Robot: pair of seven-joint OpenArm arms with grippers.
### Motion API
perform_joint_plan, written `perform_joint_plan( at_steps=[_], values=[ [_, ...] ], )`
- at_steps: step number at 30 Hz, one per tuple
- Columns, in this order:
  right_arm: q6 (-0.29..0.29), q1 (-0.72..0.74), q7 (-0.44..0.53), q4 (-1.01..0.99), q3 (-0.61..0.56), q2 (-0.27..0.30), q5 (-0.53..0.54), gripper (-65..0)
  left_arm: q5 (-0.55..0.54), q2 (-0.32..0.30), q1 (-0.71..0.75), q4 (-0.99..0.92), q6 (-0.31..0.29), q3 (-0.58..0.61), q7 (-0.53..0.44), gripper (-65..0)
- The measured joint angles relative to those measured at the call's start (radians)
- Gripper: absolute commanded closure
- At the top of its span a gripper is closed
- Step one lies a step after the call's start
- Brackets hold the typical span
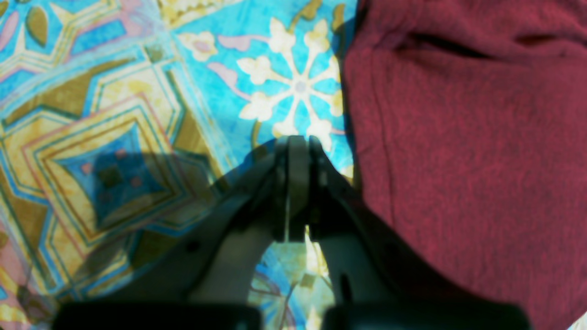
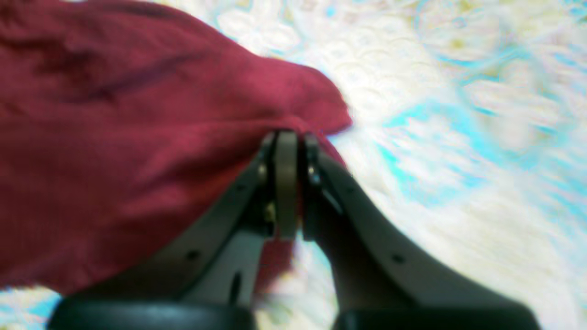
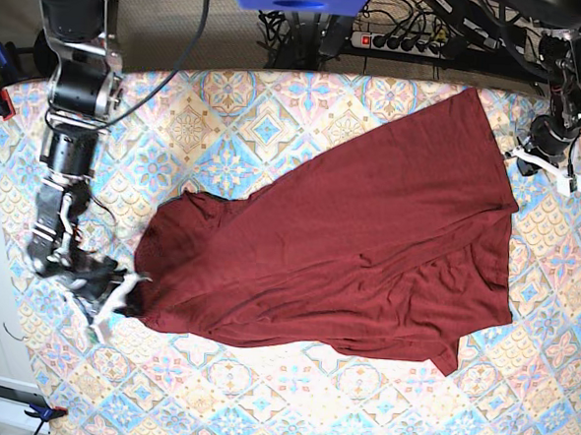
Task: Layout the t-shirt on the table in an organized manner, then fold the t-shirt properly
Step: 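Grasp the shirt edge with the right gripper and pull it outward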
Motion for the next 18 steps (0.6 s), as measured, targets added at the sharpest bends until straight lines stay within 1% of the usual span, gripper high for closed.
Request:
perform_joint_plan(
  at_steps=[1, 3, 5, 8, 10, 13, 15, 16, 18],
  values=[
    [-0.001, 0.012, 0.011, -0.033, -0.002, -0.022, 0.000, -0.7, -0.001, -0.001, 0.000, 0.000, 0.000, 0.000, -0.001, 0.0],
    [0.001, 0.029, 0.065, -0.087, -0.020, -0.052, -0.006, -0.7, -0.003, -0.004, 0.002, 0.000, -0.003, 0.000, 0.005, 0.0],
    [0.000, 0.056, 0.117, -0.132, -0.061, -0.065, -0.064, -0.7, -0.003, -0.005, 0.001, 0.000, -0.003, 0.000, 0.005, 0.0],
    [0.000, 0.089, 0.232, -0.168, -0.094, -0.074, -0.146, -1.4, -0.002, -0.003, 0.000, 0.000, -0.003, 0.000, 0.006, 0.0],
    [0.000, 0.095, 0.279, -0.169, -0.096, -0.090, -0.176, -6.4, -0.003, -0.003, 0.000, 0.000, -0.003, 0.000, 0.004, 0.0],
    [-0.006, 0.093, 0.278, -0.166, -0.091, -0.134, -0.216, -16.4, 0.000, -0.002, 0.000, 0.000, -0.003, 0.000, 0.004, 0.0],
    [0.002, 0.086, 0.280, -0.166, -0.095, -0.154, -0.211, -21.9, 0.000, -0.002, 0.000, 0.000, -0.003, 0.000, 0.005, 0.0],
    [0.012, 0.085, 0.268, -0.164, -0.096, -0.157, -0.211, -24.2, -0.002, -0.003, 0.000, 0.000, -0.003, 0.000, 0.004, 0.0],
    [0.007, 0.078, 0.203, -0.114, -0.097, -0.151, -0.216, -26.8, -0.003, -0.003, 0.000, 0.000, -0.003, 0.000, 0.005, 0.0]
  ],
)
